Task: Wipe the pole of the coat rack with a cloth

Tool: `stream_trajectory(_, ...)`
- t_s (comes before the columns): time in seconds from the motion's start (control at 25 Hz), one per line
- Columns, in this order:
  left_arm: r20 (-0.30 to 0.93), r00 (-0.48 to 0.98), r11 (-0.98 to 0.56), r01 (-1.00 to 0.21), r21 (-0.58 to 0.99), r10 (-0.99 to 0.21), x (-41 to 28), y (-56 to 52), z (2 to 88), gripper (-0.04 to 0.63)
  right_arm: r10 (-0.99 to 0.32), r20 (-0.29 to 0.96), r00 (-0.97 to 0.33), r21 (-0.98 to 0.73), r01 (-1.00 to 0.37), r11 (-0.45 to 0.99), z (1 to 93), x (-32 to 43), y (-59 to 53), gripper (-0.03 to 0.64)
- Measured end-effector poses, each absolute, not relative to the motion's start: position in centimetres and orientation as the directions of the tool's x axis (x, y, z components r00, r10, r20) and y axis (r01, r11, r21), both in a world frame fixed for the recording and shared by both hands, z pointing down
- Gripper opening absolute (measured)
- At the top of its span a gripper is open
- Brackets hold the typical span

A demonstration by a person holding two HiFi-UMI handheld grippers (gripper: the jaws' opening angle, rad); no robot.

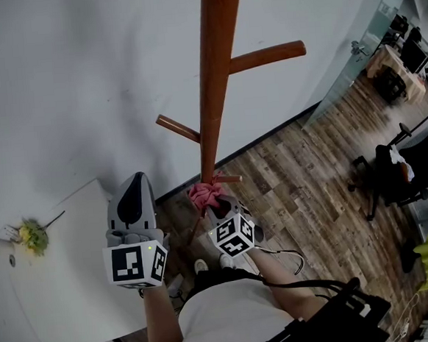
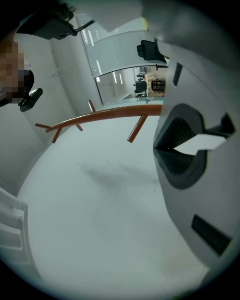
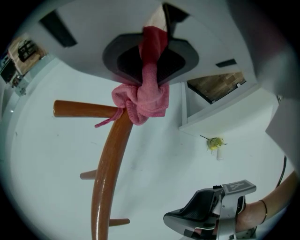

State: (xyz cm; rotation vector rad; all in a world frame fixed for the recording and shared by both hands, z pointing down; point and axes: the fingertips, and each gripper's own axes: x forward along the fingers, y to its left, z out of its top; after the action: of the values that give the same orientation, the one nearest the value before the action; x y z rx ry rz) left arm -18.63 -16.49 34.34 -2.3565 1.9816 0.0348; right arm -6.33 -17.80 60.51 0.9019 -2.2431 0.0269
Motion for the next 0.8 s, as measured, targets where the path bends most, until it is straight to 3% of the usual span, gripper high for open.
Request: stream_trajectory(0.8,-0.057,0.172,-0.171,-0.985,-0.025,-0.983,-18.8,-16.1,34.4,0.012,-0.577,0.652,-0.492,0.253,-0.576,0.777,61.6,-6.5,-17.5,0.081)
